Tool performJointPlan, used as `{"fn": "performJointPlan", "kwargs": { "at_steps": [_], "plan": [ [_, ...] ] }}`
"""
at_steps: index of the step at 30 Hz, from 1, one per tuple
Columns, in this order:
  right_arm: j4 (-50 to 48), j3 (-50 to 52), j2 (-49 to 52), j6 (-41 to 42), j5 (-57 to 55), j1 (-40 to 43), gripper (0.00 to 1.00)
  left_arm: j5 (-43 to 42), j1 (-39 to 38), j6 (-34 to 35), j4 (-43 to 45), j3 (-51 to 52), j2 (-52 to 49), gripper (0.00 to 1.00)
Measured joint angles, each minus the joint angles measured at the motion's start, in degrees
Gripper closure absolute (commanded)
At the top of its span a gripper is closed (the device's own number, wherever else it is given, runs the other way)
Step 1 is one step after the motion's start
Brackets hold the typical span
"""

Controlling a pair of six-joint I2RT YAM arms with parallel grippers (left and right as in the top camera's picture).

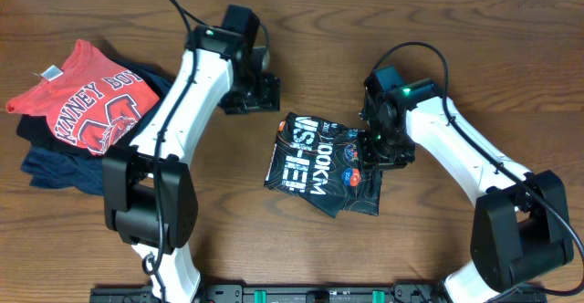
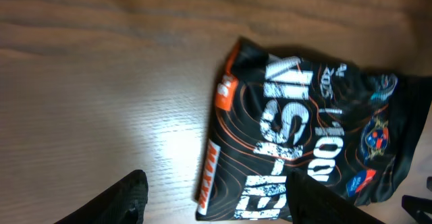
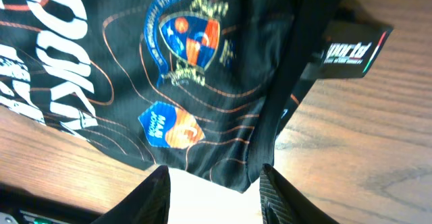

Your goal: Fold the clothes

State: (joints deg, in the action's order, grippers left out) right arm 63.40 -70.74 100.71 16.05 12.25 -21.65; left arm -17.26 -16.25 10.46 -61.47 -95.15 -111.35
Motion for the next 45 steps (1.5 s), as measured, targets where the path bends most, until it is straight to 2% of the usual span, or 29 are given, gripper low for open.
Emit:
{"fn": "performJointPlan", "kwargs": {
  "at_steps": [9,10,11,13,18,30,37,43,45],
  "plan": [
    [-4.57,8.61,0.0,1.2,1.99,-0.11,0.58,-0.24,-1.44,-0.02,-0.02,1.42,-2.21,0.33],
    [-5.03,9.25,0.0,1.31,2.29,-0.24,0.6,-0.28,-1.44,-0.02,-0.04,1.57,-2.36,0.33],
    [-5.68,9.99,0.0,1.36,2.6,-0.5,0.67,-0.35,-1.44,-0.02,-0.04,1.66,-2.43,0.33],
    [-6.51,11.04,0.0,1.55,3.1,-1.01,0.99,-0.37,-1.44,-0.02,-0.07,1.7,-2.45,0.33],
    [-5.81,11.34,0.0,1.77,4.44,-1.22,0.99,-0.37,-1.44,-0.02,-0.15,1.7,-2.45,0.33],
    [8.13,11.32,-1.79,0.0,8.61,-3.85,0.99,-0.37,-1.44,-0.02,-0.17,1.7,-2.45,0.33],
    [8.55,11.34,-1.79,-0.61,8.96,-7.32,0.98,-0.37,-1.44,-0.02,-0.17,1.7,-2.45,0.33],
    [10.27,11.8,-1.81,-0.42,7.65,-8.17,0.68,-0.39,-1.44,-0.02,-0.17,1.7,-2.45,0.33],
    [10.86,12.11,-1.81,0.66,5.68,-8.2,0.66,-0.37,-1.44,-0.02,-0.17,1.7,-2.45,0.33]
  ]
}}
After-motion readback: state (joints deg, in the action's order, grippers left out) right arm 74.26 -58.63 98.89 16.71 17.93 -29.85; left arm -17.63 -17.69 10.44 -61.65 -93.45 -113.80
